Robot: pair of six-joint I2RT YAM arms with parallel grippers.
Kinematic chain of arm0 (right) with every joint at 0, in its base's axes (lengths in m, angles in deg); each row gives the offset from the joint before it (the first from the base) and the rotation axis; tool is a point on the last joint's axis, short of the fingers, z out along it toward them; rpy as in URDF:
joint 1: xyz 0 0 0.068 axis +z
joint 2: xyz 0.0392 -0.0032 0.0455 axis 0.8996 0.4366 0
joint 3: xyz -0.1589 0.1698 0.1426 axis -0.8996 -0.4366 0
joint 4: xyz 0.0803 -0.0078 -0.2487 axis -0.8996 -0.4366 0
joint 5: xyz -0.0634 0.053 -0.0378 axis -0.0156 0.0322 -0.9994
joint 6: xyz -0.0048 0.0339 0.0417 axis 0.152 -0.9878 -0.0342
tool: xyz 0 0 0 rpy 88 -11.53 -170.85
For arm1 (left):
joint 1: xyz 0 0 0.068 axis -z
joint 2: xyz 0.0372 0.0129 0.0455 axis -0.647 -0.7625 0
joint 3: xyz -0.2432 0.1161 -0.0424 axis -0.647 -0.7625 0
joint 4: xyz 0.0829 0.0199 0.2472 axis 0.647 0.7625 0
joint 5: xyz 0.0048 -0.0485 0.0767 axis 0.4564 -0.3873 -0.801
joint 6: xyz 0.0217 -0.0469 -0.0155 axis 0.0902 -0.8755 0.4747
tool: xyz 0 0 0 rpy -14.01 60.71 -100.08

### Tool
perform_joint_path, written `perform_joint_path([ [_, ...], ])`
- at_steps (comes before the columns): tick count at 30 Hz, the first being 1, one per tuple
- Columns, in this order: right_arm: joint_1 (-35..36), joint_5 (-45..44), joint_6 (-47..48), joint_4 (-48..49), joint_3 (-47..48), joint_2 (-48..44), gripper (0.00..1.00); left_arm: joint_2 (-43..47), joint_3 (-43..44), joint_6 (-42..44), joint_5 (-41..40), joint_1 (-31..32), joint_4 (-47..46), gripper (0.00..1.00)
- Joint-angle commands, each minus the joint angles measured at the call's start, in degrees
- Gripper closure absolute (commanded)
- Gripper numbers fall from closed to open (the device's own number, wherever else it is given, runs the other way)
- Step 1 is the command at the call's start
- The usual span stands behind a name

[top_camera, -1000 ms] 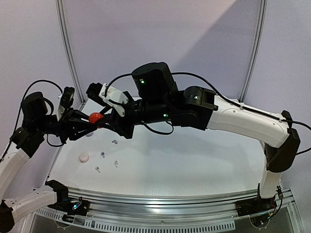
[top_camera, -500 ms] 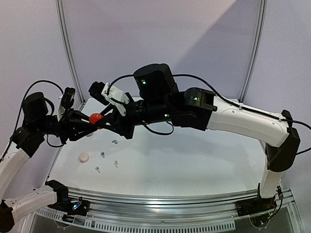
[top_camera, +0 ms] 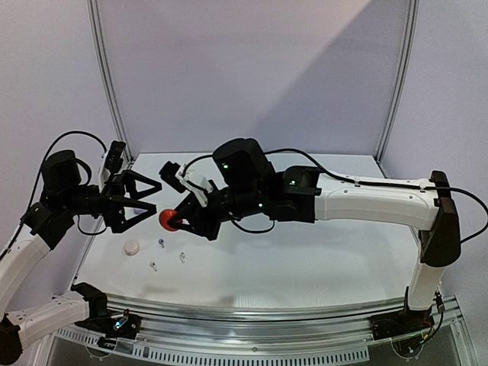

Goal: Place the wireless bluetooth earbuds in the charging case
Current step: Place the charging case with the earbuds at the center of the board.

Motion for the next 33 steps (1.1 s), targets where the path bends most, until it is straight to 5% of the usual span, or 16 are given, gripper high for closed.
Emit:
perform_joint_path([
  [1, -9.1, -2.7, -13.8, 4.9, -9.4, -6.4, 1.00, 0.6, -0.2, 4.1, -9.6, -0.2, 4.5, 0.01],
  [5, -23.1, -4.4, -31.6, 0.8, -23.4, -7.9, 1.00, 0.3, 0.0, 7.0, -20.2, -0.5, 10.3, 0.01],
  [9, -33.9, -0.2, -39.2, 0.5, -32.1, -7.1, 1.00, -0.2, 0.9, 9.1, -25.7, -0.9, 15.4, 0.01],
  [22, -48.9, 7.0, -35.5, -3.4, -34.5, 2.5, 0.99, -0.5, 2.1, 10.9, -26.4, -1.7, 16.5, 0.01],
  [33, -49.3, 3.9, -32.5, -11.1, -30.7, 7.7, 0.55, -0.8, 2.0, 11.8, -26.2, -2.0, 16.0, 0.01],
])
